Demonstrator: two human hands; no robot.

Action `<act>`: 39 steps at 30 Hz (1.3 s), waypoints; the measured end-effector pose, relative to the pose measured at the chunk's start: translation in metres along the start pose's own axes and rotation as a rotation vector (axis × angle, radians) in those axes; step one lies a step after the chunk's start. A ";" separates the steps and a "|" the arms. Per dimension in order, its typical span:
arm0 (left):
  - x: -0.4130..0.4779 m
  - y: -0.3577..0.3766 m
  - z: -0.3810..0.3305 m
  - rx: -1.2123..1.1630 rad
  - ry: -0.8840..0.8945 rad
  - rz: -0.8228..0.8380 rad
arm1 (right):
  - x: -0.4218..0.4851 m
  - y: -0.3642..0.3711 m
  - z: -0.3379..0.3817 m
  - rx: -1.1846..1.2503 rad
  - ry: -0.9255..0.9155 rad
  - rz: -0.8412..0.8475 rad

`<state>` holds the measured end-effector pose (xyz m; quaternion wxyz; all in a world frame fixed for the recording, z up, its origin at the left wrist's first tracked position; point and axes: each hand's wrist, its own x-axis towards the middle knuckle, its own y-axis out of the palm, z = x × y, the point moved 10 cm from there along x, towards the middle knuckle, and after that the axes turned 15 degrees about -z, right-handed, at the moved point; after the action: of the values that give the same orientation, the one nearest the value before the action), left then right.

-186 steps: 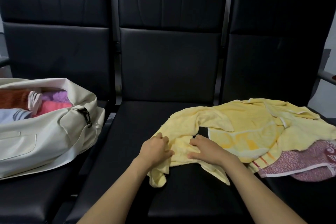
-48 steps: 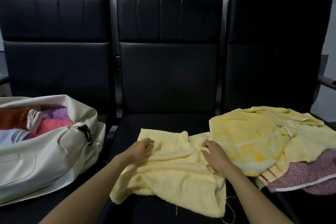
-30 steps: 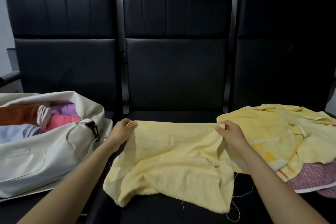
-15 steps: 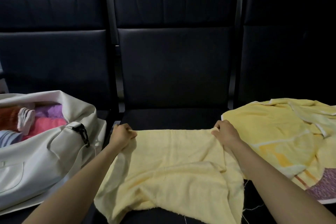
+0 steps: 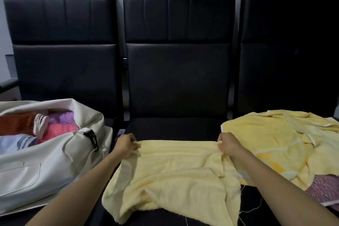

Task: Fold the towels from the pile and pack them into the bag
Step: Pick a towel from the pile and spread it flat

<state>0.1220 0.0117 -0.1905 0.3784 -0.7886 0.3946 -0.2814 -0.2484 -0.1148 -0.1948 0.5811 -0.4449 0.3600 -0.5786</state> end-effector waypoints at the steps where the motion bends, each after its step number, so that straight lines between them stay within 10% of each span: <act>1: -0.006 -0.006 -0.004 0.028 0.022 0.014 | -0.005 -0.009 -0.001 0.000 -0.003 -0.024; 17: -0.065 -0.264 -0.140 -0.254 0.293 -0.334 | -0.088 -0.286 0.067 0.055 -0.225 -0.552; 23: -0.097 -0.352 -0.174 -0.758 0.320 -0.486 | -0.143 -0.396 0.081 0.517 -0.268 -0.849; 28: -0.117 -0.328 -0.161 -0.811 0.224 -0.219 | -0.158 -0.371 0.076 0.653 -0.173 -0.524; 39: -0.107 -0.326 -0.159 -0.977 0.187 -0.120 | -0.150 -0.363 0.060 0.981 -0.054 -0.575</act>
<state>0.0812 0.1726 0.1492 -0.0890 -0.8665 0.4664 -0.1543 -0.3305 0.0634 0.1503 0.5480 -0.2175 -0.1016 -0.8013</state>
